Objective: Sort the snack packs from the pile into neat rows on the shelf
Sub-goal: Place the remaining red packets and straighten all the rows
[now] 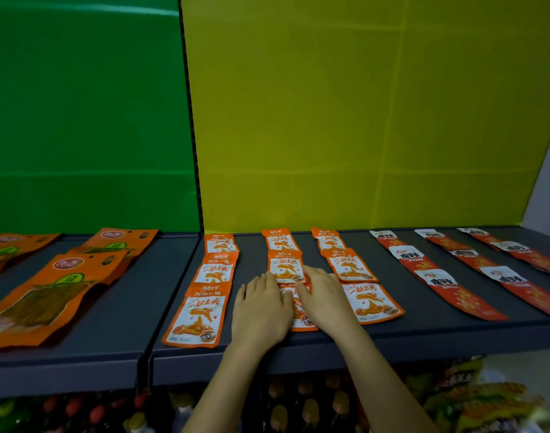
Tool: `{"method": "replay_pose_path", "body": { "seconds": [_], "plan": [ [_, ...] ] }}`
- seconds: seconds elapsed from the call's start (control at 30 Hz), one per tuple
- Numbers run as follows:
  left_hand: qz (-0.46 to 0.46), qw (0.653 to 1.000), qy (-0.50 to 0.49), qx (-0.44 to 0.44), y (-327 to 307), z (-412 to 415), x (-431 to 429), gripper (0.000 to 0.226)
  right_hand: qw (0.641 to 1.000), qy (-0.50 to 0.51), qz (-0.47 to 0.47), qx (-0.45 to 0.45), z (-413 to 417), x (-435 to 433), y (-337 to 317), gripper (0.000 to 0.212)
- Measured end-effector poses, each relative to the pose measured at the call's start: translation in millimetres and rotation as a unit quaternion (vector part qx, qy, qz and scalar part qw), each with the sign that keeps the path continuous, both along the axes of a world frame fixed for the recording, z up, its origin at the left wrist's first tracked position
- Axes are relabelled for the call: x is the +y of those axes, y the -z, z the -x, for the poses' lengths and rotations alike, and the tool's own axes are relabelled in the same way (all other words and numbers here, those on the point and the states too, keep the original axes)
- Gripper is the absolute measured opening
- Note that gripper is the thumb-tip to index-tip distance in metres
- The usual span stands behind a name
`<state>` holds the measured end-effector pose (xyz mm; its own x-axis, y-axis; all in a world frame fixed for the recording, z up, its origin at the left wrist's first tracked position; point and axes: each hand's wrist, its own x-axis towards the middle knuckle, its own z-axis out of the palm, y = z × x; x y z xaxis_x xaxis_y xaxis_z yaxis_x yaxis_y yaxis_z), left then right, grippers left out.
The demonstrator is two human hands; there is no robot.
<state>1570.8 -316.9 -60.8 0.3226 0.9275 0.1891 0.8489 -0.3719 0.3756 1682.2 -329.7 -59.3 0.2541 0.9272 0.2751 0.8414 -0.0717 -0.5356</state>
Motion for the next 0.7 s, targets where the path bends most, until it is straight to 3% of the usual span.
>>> {"method": "replay_pose_path", "body": {
  "seconds": [0.2,0.37,0.53,0.7],
  "plan": [
    [0.025,0.998,-0.023,-0.062,-12,-1,3,0.065,0.998,0.007,-0.037,0.050,-2,8,-6,0.045],
    [0.063,0.992,-0.032,-0.108,-36,-12,41,0.037,0.996,0.009,-0.017,0.082,-4,35,-28,0.044],
    [0.101,0.989,-0.046,-0.096,-30,-31,67,0.035,0.996,0.035,0.050,0.067,-4,57,-34,0.043],
    [0.050,0.995,-0.065,-0.057,-15,-37,73,0.040,0.994,0.048,0.064,0.075,-4,62,-24,0.047]
  ]
}}
